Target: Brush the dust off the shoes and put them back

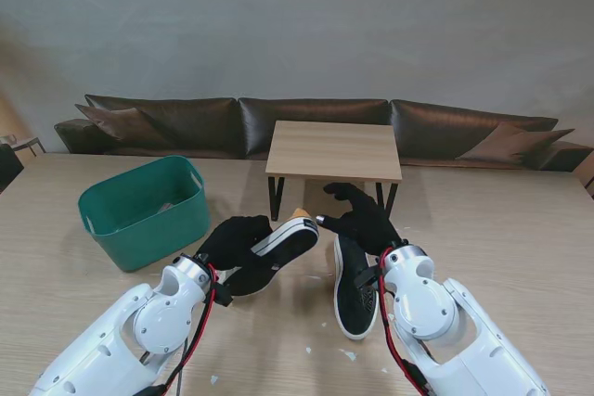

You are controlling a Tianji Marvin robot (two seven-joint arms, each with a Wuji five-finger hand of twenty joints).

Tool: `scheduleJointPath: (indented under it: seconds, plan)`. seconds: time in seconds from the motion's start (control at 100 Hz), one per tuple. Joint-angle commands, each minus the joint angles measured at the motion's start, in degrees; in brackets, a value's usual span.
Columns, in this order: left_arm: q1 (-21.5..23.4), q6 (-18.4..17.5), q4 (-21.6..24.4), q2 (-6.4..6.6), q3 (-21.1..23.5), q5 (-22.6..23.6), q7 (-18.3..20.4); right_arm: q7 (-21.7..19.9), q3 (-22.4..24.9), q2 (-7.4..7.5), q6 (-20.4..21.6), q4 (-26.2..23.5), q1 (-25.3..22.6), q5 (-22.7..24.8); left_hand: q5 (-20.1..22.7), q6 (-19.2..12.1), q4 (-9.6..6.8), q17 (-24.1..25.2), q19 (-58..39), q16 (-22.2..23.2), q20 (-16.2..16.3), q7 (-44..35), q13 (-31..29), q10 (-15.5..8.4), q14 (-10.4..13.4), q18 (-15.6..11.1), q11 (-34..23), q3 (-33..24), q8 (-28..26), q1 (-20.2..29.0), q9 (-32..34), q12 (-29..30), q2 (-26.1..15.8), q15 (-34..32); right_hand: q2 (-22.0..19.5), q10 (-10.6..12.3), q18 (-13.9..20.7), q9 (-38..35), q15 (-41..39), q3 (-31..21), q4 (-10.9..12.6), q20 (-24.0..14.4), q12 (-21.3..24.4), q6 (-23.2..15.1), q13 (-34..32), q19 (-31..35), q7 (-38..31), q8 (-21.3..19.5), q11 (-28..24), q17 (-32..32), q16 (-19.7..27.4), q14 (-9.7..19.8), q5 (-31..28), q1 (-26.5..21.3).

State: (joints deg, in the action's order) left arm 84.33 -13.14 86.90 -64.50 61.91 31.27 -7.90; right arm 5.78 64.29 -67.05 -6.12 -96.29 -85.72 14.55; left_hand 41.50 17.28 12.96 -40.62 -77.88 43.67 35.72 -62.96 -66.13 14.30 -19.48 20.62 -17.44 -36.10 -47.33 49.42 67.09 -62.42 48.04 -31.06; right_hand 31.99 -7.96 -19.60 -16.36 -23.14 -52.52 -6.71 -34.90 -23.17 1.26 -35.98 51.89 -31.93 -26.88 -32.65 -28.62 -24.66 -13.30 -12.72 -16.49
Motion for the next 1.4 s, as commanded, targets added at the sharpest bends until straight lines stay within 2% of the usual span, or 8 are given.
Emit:
scheduleJointPath:
  seconds: [0.0, 0.36, 0.62, 0.81, 0.9, 1.05, 1.27, 1.39]
  plan:
    - [-0.44, -0.93, 0.69, -0.65, -0.10, 0.09, 0.25, -1.98, -0.63, -0.02, 0.33, 0.32, 1.00, 0.70, 6.88, -10.85, -4.12, 1.97, -0.62, 1.13, 1.13, -7.49, 0.11, -8.36, 2.43, -3.14, 0.40, -13.54, -2.15, 12.78, 1.98, 0.38, -3.93, -3.85, 3.03, 2.23, 1.11, 3.35, 2.38, 1.95, -0.42, -1.39, 1.75, -2.61, 1.78, -1.89, 0.74, 1.15, 0.44, 15.19, 1.71, 0.57, 2.69, -0.37]
    - [-1.39, -3.27, 0.07, -0.79, -0.28, 0.19, -0.51, -9.30, -3.75, 1.90, 4.04, 1.04, 3.34, 2.16, 7.60, -11.18, -4.43, 3.30, -0.80, 2.18, 1.35, -6.88, 1.00, -8.28, 2.00, -3.67, 0.42, -13.28, -1.83, 13.04, 2.18, 0.63, -3.56, -4.12, 11.97, 4.11, 1.56, 4.10, 6.90, -3.99, -1.52, -3.13, 2.73, -6.09, 1.81, -2.86, 1.29, 0.08, 0.22, 13.69, 3.68, 0.58, 1.52, -1.61]
    - [-2.38, -3.94, -0.54, -1.05, -0.85, 0.29, -1.50, -6.13, -6.29, 1.29, 5.70, 2.18, 3.70, 4.07, 7.39, -10.86, -4.47, 3.63, -1.27, 2.81, 1.61, -6.71, 1.41, -7.75, 1.47, -3.69, 0.18, -13.06, -2.04, 13.23, 1.98, 0.21, -3.83, -4.41, 14.63, 6.72, 2.70, -3.48, -2.77, -11.10, -1.69, -4.76, -5.27, -3.10, -4.74, 4.34, -7.55, -7.51, -9.74, 10.07, -1.12, 1.59, -3.70, -5.28]
    - [-3.31, -3.74, -1.31, -1.44, -1.30, 0.56, -3.09, 0.90, -8.20, -0.38, 6.60, 3.91, 3.65, 5.22, 7.25, -10.84, -4.49, 3.90, -1.77, 3.31, 1.90, -6.66, 1.54, -7.52, 1.35, -3.48, 0.15, -12.83, -2.17, 13.30, 1.82, 0.04, -4.03, -4.96, 14.43, 5.52, 3.03, -20.81, -19.26, -19.53, -1.58, -3.99, -12.41, 3.62, -17.87, 15.51, -21.73, -10.80, -18.01, 0.96, -7.36, 3.85, -17.98, -12.08]
    - [-3.96, -3.54, -2.10, -1.82, -1.76, 0.22, -4.21, 3.95, -9.07, -1.05, 6.98, 4.84, 3.92, 6.46, 7.26, -10.78, -4.47, 3.93, -1.96, 3.42, 2.01, -6.63, 1.67, -7.40, 1.13, -3.38, 0.19, -12.69, -2.21, 13.33, 1.77, 0.04, -4.00, -5.11, 17.51, 3.91, 3.48, -31.83, -24.81, -20.29, -10.72, -0.52, -15.59, 1.32, -25.91, 20.67, -33.59, 0.03, -18.33, -5.51, -8.80, 5.91, -23.55, -17.39]
    - [-5.00, -2.91, -3.29, -2.30, -2.54, -0.40, -5.44, 7.75, -10.34, -1.94, 8.20, 6.38, 4.54, 7.77, 6.39, -9.99, -4.41, 4.50, -2.25, 3.50, 2.26, -6.52, 1.96, -6.62, 0.97, -2.92, 0.21, -12.34, -2.40, 13.55, 1.33, -0.25, -4.50, -5.37, 19.42, 3.75, 4.20, -46.13, -31.44, -23.53, -10.26, 0.13, -18.58, -3.77, -38.50, 25.63, -39.70, 2.87, -18.78, -16.69, -11.95, 7.95, -36.34, -21.72]
    - [-5.34, -0.60, -3.92, -2.84, -3.00, -1.89, -6.25, 10.01, -11.43, -2.70, 8.39, 7.27, 4.92, 7.57, 1.41, -8.98, -3.89, 10.52, -1.61, 4.69, 3.82, 6.18, 9.01, -3.13, -0.15, -1.11, 4.24, -9.26, 8.15, 12.22, -2.81, 2.35, -7.10, -5.56, 20.50, 3.03, 5.08, -46.98, -43.30, -27.48, -11.01, -2.25, -24.19, -3.07, -39.27, 27.88, -50.06, 10.34, -20.03, -23.31, -18.70, 10.52, -33.63, -22.34]
    - [-4.36, 0.05, -3.30, -2.75, -2.10, -2.44, -5.85, 12.81, -11.98, -3.43, 7.74, 8.06, 5.34, 8.14, 2.51, -6.54, -4.24, 19.23, 7.79, -4.65, 5.06, 34.33, 19.12, 0.52, -2.44, 1.49, 3.03, -11.63, 15.77, 3.16, -13.52, 26.56, -9.79, 0.17, 20.71, 2.36, 4.67, -47.34, -46.83, -28.48, -11.10, -3.40, -25.10, -1.98, -39.35, 28.29, -53.98, 13.04, -20.49, -26.19, -20.34, 11.51, -32.23, -23.27]
